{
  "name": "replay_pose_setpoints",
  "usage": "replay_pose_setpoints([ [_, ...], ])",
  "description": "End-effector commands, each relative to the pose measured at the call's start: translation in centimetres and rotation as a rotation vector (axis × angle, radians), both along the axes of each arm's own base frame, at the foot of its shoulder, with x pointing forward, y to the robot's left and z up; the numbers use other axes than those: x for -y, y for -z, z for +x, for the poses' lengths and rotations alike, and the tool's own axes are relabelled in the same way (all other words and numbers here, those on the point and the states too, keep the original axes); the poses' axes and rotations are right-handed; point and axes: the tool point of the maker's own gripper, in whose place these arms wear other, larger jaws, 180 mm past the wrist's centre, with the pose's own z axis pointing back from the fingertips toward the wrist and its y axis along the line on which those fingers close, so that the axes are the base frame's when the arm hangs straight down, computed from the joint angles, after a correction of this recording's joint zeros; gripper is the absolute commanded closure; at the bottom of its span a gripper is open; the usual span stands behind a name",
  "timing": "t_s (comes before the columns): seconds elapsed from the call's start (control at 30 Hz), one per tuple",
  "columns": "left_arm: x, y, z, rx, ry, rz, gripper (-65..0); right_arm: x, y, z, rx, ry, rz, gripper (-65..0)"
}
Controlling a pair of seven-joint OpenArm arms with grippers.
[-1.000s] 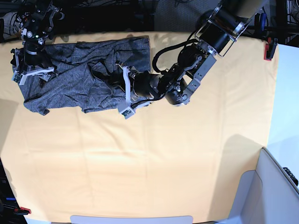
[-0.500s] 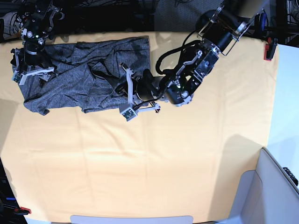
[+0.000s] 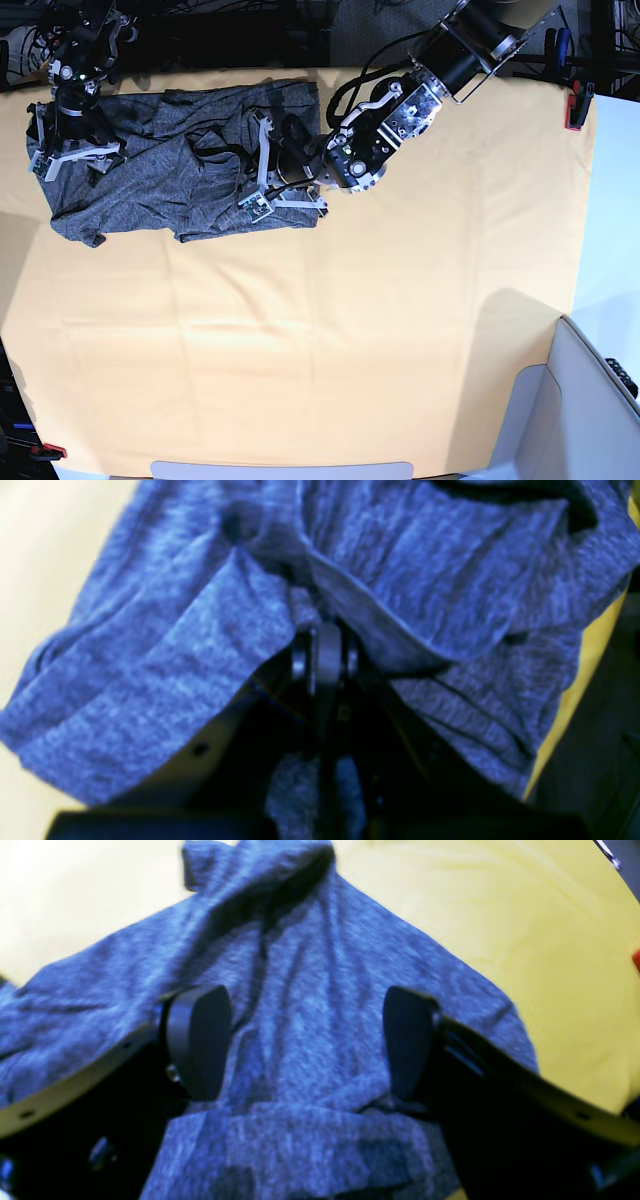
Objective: Fold the T-shirt properly
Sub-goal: 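Carry the folded end over the strip with the left gripper and lay it down, then grasp the strip's other end with the right gripper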
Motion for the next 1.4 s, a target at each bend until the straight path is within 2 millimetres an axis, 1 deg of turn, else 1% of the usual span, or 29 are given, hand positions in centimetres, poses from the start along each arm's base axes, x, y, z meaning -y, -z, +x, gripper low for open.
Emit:
replay_pose_setpoints([
  [0.0, 0.9, -1.3, 0.7, 0.034, 0.009, -0.036, -0.6, 0.4, -1.4, 0.6, 0.044, 0.000, -0.029, -47.0],
  [0.07, 1.6, -1.6, 0.2, 0.032, 0.026, -0.046, -0.6, 0.4, -1.4, 0.6, 0.044, 0.000, -0.029, -47.0],
  [0.17, 2.7, -2.3, 0.0, 0.033, 0.032, -0.074, -0.6, 0.4, -1.4, 0.6, 0.044, 0.000, -0.029, -47.0],
  [0.27, 3.5, -3.9, -0.1, 0.061, 0.046, -0.109, -0.6, 0.4, -1.3, 0.5, 0.043, 0.000, -0.028, -47.0],
  [0.33, 3.9, -4.5, -0.6, 0.068, 0.057, -0.131, -0.6, 0.4, -1.3, 0.5, 0.043, 0.000, -0.028, -47.0],
  [0.4, 5.0, -5.6, -1.1, 0.071, 0.067, -0.168, -0.6, 0.4, -1.2, 0.5, 0.042, 0.000, -0.027, -47.0],
  [0.5, 6.2, -6.1, -1.8, 0.059, 0.075, -0.200, -0.6, 0.5, -0.2, 0.3, 0.019, 0.005, -0.014, -47.0],
  [0.63, 7.7, -6.1, -3.2, 0.030, 0.103, -0.225, -0.6, 0.5, 0.8, 0.3, 0.000, 0.012, 0.006, -47.0],
  [0.77, 8.8, -4.3, -6.1, 0.009, 0.242, -0.187, -0.5, 0.4, 1.0, 0.3, -0.003, 0.009, 0.008, -47.0],
  [0.83, 9.3, -4.0, -7.7, 0.013, 0.339, -0.183, -0.5, 0.4, 1.0, 0.3, -0.003, 0.008, 0.008, -47.0],
  [0.87, 9.4, -4.1, -8.3, 0.021, 0.385, -0.189, -0.5, 0.4, 1.0, 0.3, -0.002, 0.008, 0.007, -47.0],
  [0.93, 9.5, -4.5, -8.9, 0.038, 0.440, -0.202, -0.5, 0.5, 0.9, 0.3, -0.002, 0.008, 0.006, -47.0],
  [1.03, 9.7, -6.0, -9.3, 0.085, 0.496, -0.232, -0.5, 0.4, 0.8, 0.4, 0.004, 0.007, 0.004, -47.0],
  [1.07, 9.8, -6.8, -9.4, 0.105, 0.500, -0.245, -0.5, 0.4, 0.7, 0.4, 0.006, 0.005, 0.003, -47.0],
  [1.1, 9.4, -7.2, -9.1, 0.123, 0.497, -0.248, -0.5, 0.4, 0.7, 0.4, 0.007, 0.006, 0.004, -47.0],
  [1.2, 8.4, -10.0, -7.0, 0.204, 0.441, -0.289, -0.5, 0.4, 0.3, 0.9, 0.020, 0.005, 0.002, -47.0],
  [1.23, 7.7, -10.9, -6.0, 0.231, 0.410, -0.300, -0.5, 0.4, 0.2, 0.9, 0.023, 0.004, 0.001, -47.0],
  [1.27, 6.8, -11.5, -4.9, 0.248, 0.370, -0.298, -0.5, 0.3, 0.1, 0.9, 0.026, 0.004, 0.002, -47.0],
  [1.3, 6.0, -11.9, -3.7, 0.263, 0.334, -0.293, -0.5, 0.3, -0.4, 1.1, 0.038, -0.001, -0.004, -47.0],
  [1.37, 4.2, -12.2, -1.4, 0.267, 0.234, -0.273, -0.5, -0.1, -1.4, 1.5, 0.064, -0.015, -0.016, -46.9],
])
